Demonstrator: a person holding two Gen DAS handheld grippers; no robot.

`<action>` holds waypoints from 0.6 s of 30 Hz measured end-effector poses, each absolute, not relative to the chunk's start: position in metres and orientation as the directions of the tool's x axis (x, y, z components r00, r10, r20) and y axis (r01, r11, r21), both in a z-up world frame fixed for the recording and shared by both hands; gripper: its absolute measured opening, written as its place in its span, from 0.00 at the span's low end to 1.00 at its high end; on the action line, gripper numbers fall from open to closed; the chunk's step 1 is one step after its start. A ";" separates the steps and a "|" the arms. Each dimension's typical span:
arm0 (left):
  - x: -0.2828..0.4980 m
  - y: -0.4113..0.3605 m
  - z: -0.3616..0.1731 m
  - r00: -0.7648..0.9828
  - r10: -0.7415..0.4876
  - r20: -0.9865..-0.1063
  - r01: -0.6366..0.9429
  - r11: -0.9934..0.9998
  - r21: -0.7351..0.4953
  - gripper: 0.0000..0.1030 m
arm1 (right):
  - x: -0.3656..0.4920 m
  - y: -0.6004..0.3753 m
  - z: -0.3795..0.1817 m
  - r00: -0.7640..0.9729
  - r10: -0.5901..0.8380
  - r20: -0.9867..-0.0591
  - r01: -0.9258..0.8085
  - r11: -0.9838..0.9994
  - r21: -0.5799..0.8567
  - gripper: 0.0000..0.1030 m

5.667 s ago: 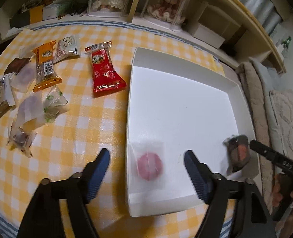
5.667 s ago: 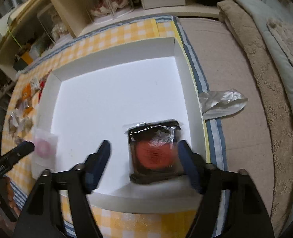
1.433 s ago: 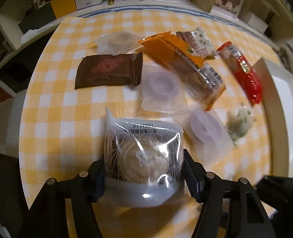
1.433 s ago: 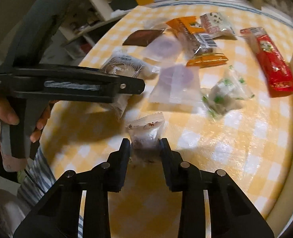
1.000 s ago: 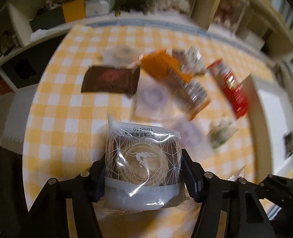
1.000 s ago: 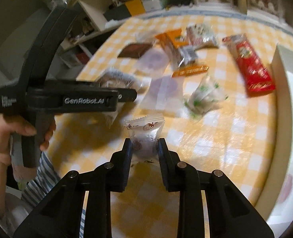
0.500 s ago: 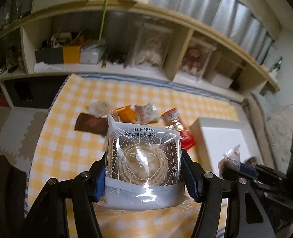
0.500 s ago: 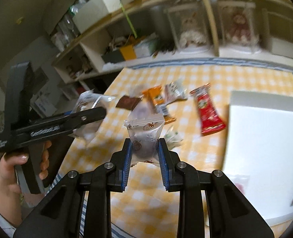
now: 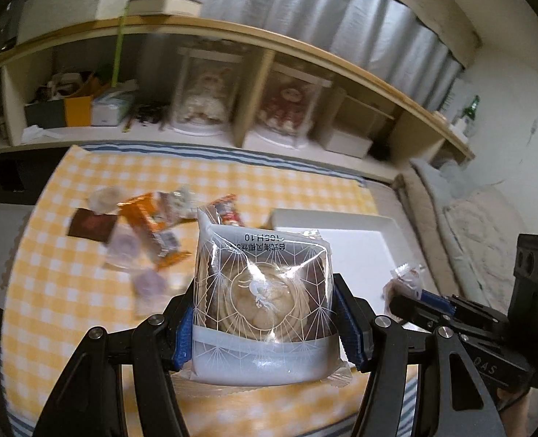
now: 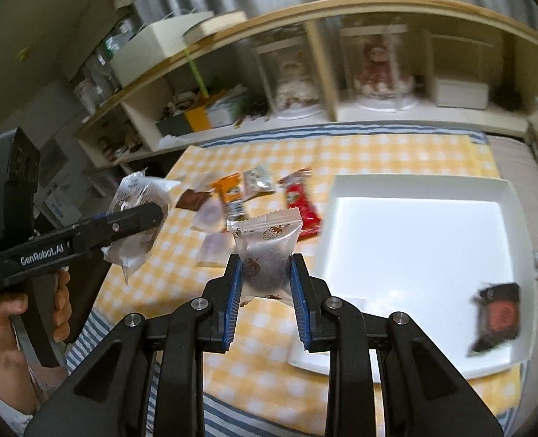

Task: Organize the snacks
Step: 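Carry both bags into the white tray and open both grippers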

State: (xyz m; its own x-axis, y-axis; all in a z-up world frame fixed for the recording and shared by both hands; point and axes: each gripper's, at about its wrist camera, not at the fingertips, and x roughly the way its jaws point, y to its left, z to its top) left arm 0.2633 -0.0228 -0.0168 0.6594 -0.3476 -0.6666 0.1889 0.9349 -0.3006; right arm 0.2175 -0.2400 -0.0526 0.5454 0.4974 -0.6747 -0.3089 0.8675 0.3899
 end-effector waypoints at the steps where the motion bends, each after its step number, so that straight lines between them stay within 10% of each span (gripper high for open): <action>1: 0.264 -0.031 -0.016 0.657 -0.351 -0.667 0.194 0.934 -0.300 0.60 | 0.215 -0.248 -0.052 0.550 0.490 -0.676 -0.300 0.871 0.388 0.26; 18: 0.329 -0.150 -0.102 0.510 -0.514 -0.690 0.184 0.849 -0.496 0.60 | 0.202 -0.370 -0.088 0.558 0.363 -0.746 -0.120 0.925 0.360 0.26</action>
